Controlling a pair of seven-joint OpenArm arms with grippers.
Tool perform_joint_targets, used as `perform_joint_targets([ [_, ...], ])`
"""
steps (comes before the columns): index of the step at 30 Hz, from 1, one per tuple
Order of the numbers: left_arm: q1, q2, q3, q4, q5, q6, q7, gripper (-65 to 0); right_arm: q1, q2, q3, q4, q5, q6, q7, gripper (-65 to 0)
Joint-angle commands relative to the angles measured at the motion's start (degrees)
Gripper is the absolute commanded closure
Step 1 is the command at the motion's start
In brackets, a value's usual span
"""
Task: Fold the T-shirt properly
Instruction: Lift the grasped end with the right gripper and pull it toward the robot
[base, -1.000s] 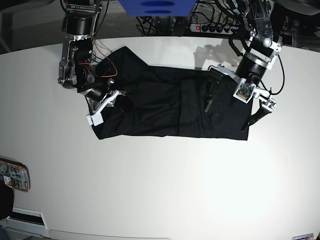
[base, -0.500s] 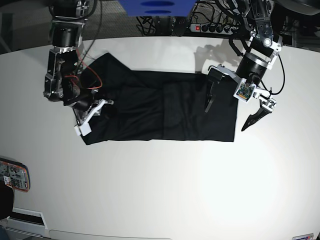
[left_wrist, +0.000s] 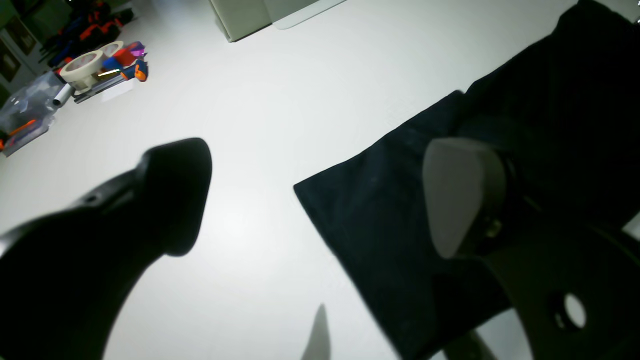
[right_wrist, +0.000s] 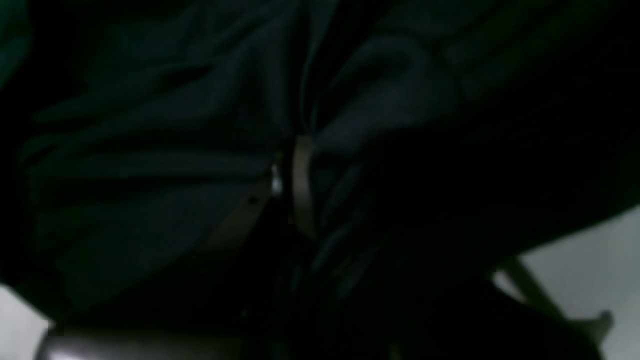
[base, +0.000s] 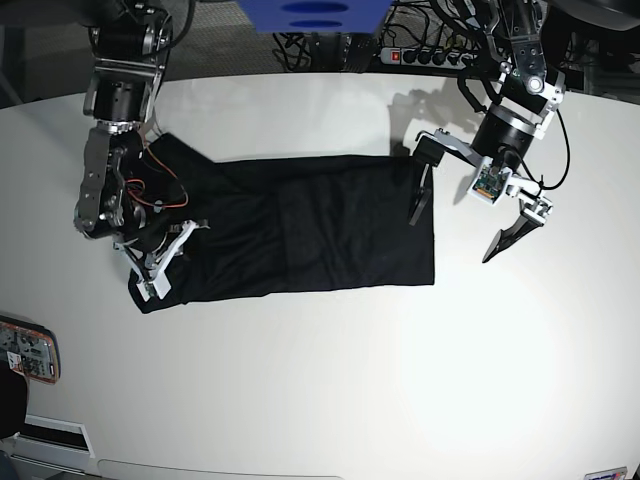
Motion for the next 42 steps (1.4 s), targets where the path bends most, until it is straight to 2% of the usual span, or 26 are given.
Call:
perform_joint_targets([
  [1, -0.2, 0.0, -0.1, 1.2, -1.2, 0.3, -1.7, -64.7, 0.2, 0.6, 0.2, -0.2, -5.4, -1.9, -3.3, 0.0],
  [8, -0.3, 0.0, -0.1, 1.2, -1.2, 0.3, -1.7, -64.7, 3.4, 1.6, 0.0, -0.2, -5.6, -1.9, -5.2, 0.0],
  [15, -0.3, 0.0, -0.1, 1.2, -1.1, 0.3, -1.7, -64.7, 7.2, 2.1, -6.7, 0.9, -6.4, -2.0, -6.0, 0.0],
  [17, -0.3, 0.0, -0.1, 1.2, -1.1, 0.3, -1.7, -64.7, 7.4, 1.9, -8.0, 1.8, -10.0, -2.0, -6.0, 0.0],
  [23, -0.3, 0.0, -0.1, 1.2, -1.1, 0.3, -1.7, -64.7, 7.3, 1.1, -8.7, 7.3, -29.5, -2.0, -7.3, 0.0],
  [25, -0.3, 0.0, -0.1, 1.2, -1.1, 0.3, -1.7, -64.7, 7.3, -1.1, -8.7, 9.3, -32.7, -2.0, -7.3, 0.0],
  [27, -0.3, 0.0, -0.1, 1.2, -1.1, 0.3, -1.7, -64.7, 7.4, -1.8, -8.7, 10.9, -35.6, -1.9, -7.4, 0.0],
  [30, -0.3, 0.0, 0.0, 1.2, -1.1, 0.3, -1.7, -64.7, 7.3, -2.0, -11.6, 12.6, -38.2, -1.9, -7.7, 0.0],
  [35, -0.3, -0.1, 0.0, 1.2, -1.1, 0.3, -1.7, -64.7, 7.3, -2.0, -14.0, 13.2, -38.6, -1.9, -8.0, 0.0],
  [42, -0.3, -0.1, 0.0, 1.1, -1.1, 0.3, -1.7, -64.7, 7.2, -3.1, -16.6, 17.9, -38.6, -1.9, -12.6, 0.0],
])
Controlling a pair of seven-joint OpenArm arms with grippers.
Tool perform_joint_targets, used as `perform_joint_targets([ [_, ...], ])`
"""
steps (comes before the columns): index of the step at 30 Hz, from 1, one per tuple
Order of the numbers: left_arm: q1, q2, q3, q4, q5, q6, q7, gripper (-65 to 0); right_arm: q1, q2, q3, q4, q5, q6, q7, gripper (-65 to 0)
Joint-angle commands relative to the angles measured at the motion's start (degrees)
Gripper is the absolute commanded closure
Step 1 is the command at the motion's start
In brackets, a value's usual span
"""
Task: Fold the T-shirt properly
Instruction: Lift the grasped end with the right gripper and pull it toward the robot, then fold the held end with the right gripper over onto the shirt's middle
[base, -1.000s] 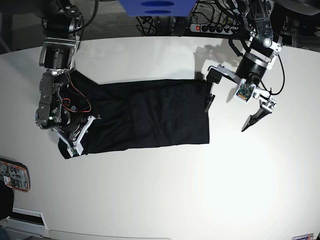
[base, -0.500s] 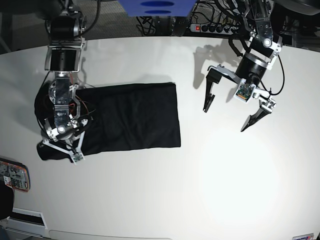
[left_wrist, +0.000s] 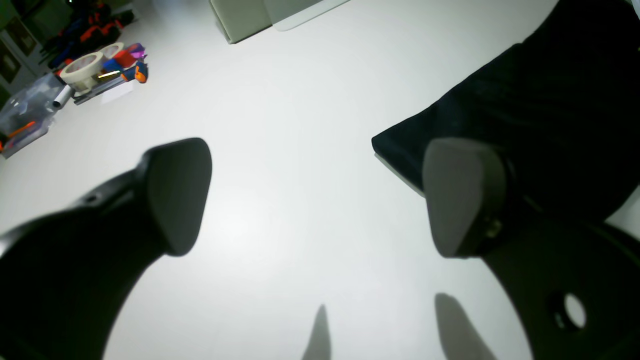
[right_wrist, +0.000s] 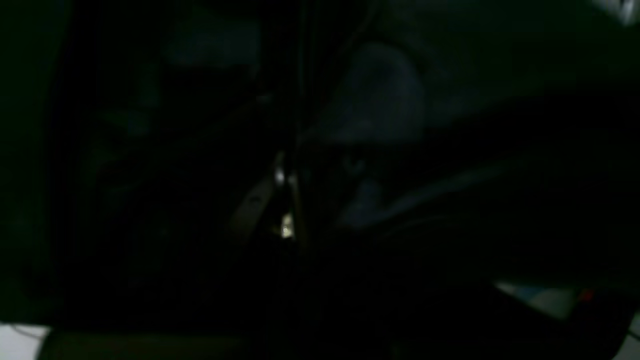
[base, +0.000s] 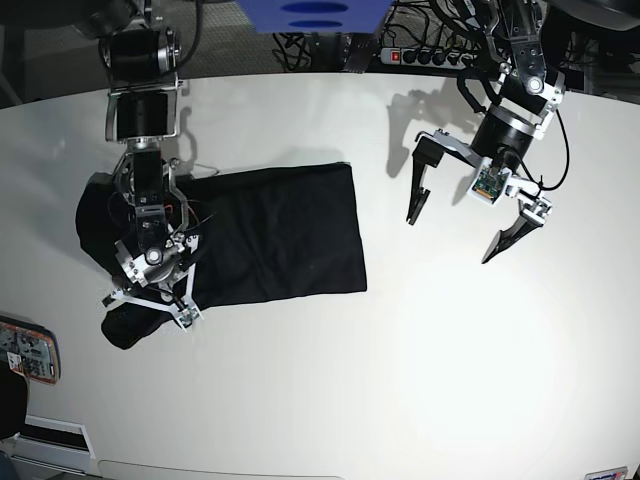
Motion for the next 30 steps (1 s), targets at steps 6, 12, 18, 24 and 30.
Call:
perform_joint_targets([
  [6, -0.1, -0.2, 0.1, 1.1, -1.1, 0.3, -1.7, -64.7, 2.0, 0.1, -4.2, 7.3, -0.4, -0.3, -6.0, 0.0],
  [12, -0.1, -0.1, 0.0, 1.1, -1.1, 0.3, -1.7, -64.7, 1.8, 0.0, -7.7, 9.3, -1.6, -0.4, -7.3, 0.0],
  [18, -0.1, -0.1, 0.4, 1.1, -1.1, 0.3, -1.7, -64.7, 1.8, -6.3, -13.8, 9.2, -15.5, -0.4, -5.9, 0.0],
  [24, 0.3, 0.0, 0.4, 1.1, -1.1, 0.3, -1.7, -64.7, 1.7, -12.7, -20.0, 8.7, -27.0, -0.4, -2.9, 0.0],
  [30, 0.3, 0.0, 0.2, 1.1, -1.1, 0.3, -1.7, -64.7, 0.7, -15.8, -21.3, 8.7, -29.3, -0.5, -2.6, 0.0],
])
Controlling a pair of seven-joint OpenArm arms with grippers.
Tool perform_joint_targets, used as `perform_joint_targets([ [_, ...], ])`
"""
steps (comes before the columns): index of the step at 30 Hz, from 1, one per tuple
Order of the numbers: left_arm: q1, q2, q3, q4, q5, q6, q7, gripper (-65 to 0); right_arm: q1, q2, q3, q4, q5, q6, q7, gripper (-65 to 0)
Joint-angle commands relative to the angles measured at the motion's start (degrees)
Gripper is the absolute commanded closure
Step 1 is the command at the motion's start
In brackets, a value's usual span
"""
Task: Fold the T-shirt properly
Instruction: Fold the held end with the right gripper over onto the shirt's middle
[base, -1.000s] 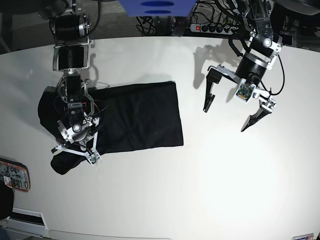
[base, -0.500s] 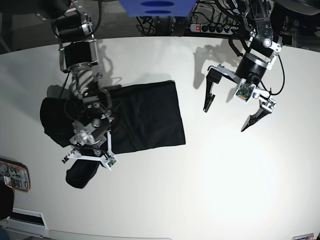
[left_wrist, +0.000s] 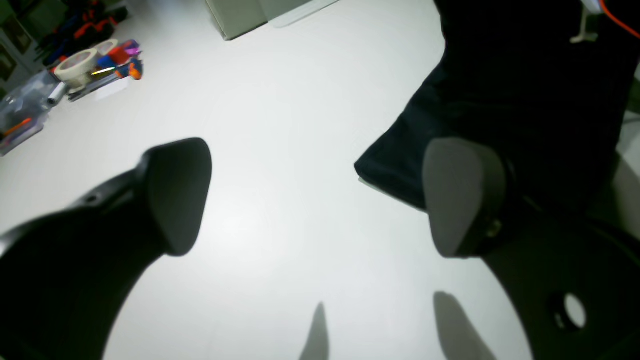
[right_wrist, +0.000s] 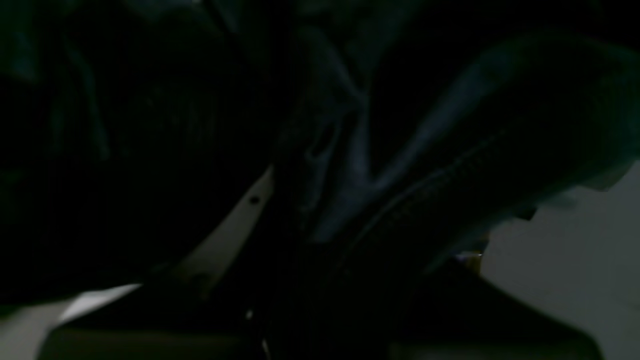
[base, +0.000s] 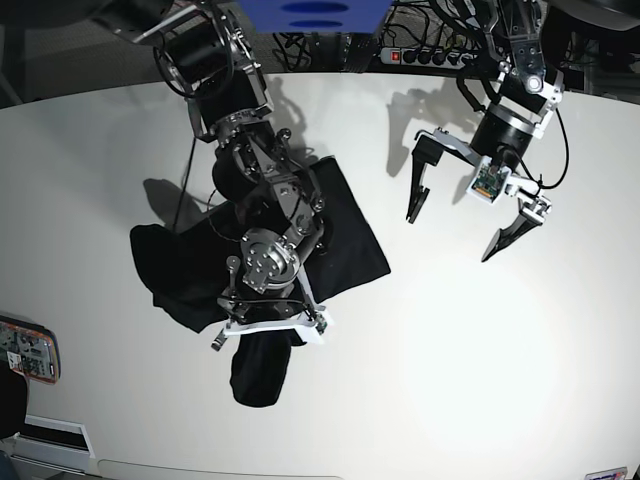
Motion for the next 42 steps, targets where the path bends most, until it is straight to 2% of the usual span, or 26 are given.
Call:
perform_joint_targets([
  [1, 0.0, 0.0, 0.1, 1.1, -1.1, 0.3, -1.7, -64.7, 0.3, -0.4, -0.7, 1.1, -1.2, -0.5, 0.1, 0.0],
  [3, 0.0, 0.0, 0.2, 1.1, -1.1, 0.3, -1.7, -64.7, -0.3, -0.4, -2.1, 0.9, -1.9, -2.2, 0.3, 0.0],
  [7, -0.2, 0.0, 0.3, 1.1, -1.1, 0.3, -1.7, -64.7, -0.3, -0.4, -4.5, 0.8, -1.8, -9.0, 3.6, 0.0],
  [15, 0.0, 0.0, 0.3, 1.1, -1.1, 0.3, -1.7, -64.7, -3.2, -0.4, -6.2, 0.8, -2.1, -9.8, 7.2, 0.0],
  [19, 0.0, 0.0, 0.2, 1.2, -1.2, 0.3, -1.9, -64.7, -4.8, -0.5, -6.9, 0.8, -2.2, -14.4, 9.2, 0.0],
  [21, 0.0, 0.0, 0.0, 1.2, -1.2, 0.3, -2.0, -64.7, -5.2, -0.4, -9.1, 0.8, -2.2, -15.5, 9.3, 0.0],
  [27, 0.0, 0.0, -0.1, 1.3, -1.2, 0.3, -2.1, -64.7, -7.3, -0.4, -13.4, -1.0, -2.8, -15.7, 9.0, 0.0],
  [30, 0.0, 0.0, -0.2, 1.3, -1.2, 0.3, -2.1, -64.7, -8.0, -0.5, -15.4, -6.2, -4.8, -16.2, 9.3, 0.0],
  [35, 0.0, 0.0, -0.2, 1.3, -1.2, 0.3, -2.1, -64.7, -7.7, -0.5, -19.6, -16.4, -5.1, -26.6, 9.6, 0.0],
  [38, -0.1, -0.1, -0.2, 1.3, -1.2, 0.3, -2.1, -64.7, -7.6, -0.5, -21.5, -20.7, -5.1, -29.3, 10.1, 0.0],
  [42, -0.1, -0.2, -0.2, 1.3, -1.2, 0.3, -2.1, -64.7, -7.9, -0.5, -21.5, -23.0, -5.0, -30.0, 13.5, 0.0],
])
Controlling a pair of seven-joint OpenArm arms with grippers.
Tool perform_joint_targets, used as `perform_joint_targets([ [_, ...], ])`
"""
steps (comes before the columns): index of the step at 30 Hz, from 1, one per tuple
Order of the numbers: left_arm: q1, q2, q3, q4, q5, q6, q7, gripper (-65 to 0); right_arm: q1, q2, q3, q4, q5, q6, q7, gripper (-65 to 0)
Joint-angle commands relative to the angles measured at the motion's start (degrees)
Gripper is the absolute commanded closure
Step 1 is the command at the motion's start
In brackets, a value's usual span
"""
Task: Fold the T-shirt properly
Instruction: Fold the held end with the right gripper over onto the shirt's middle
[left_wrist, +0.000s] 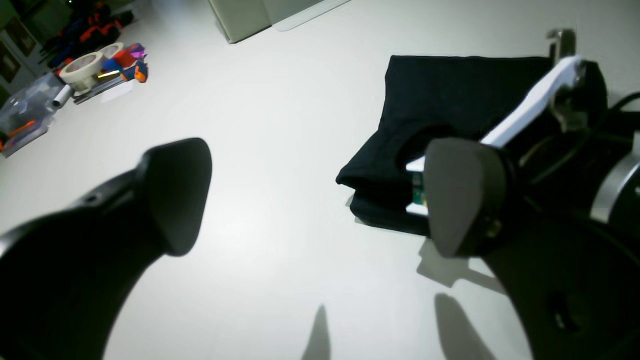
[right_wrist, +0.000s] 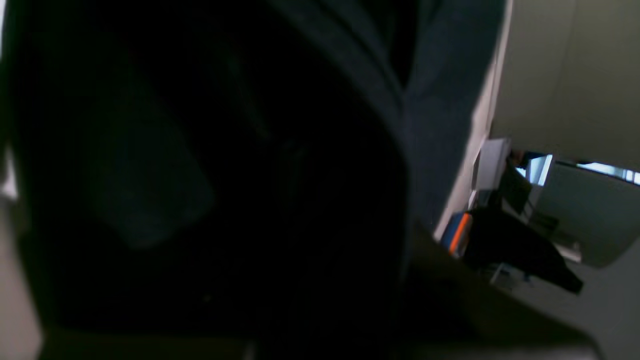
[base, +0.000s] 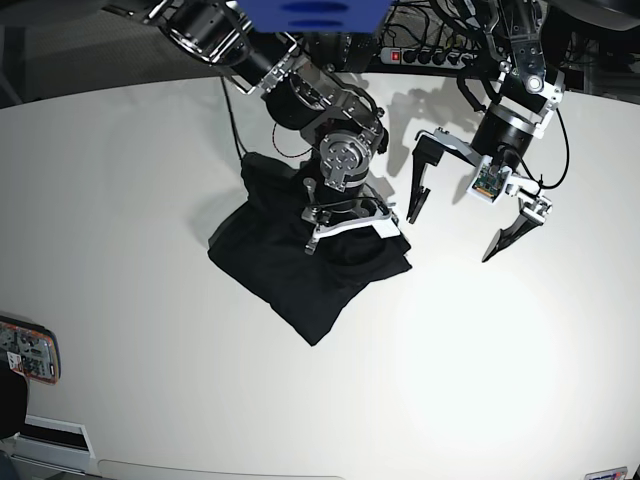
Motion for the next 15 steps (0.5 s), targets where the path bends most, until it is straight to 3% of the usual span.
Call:
perform_joint_targets([
  [1, -0.1, -0.2, -0.1, 1.2, -1.2, 0.3, -1.7, -64.7, 0.8, -0.8, -0.1, 0.9, -0.6, -0.6, 1.4, 0.0],
  [8, -0.1, -0.3, -0.1, 1.2, -1.2, 0.3, -1.6, -64.7, -1.3, -0.8, -0.4, 1.4, -0.6, -1.1, 6.7, 0.0],
  [15, -0.2, -0.3, -0.1, 1.2, -1.2, 0.3, -1.5, -64.7, -1.9, -0.8, -0.4, 2.4, 4.4, -0.4, 7.2, -35.1],
])
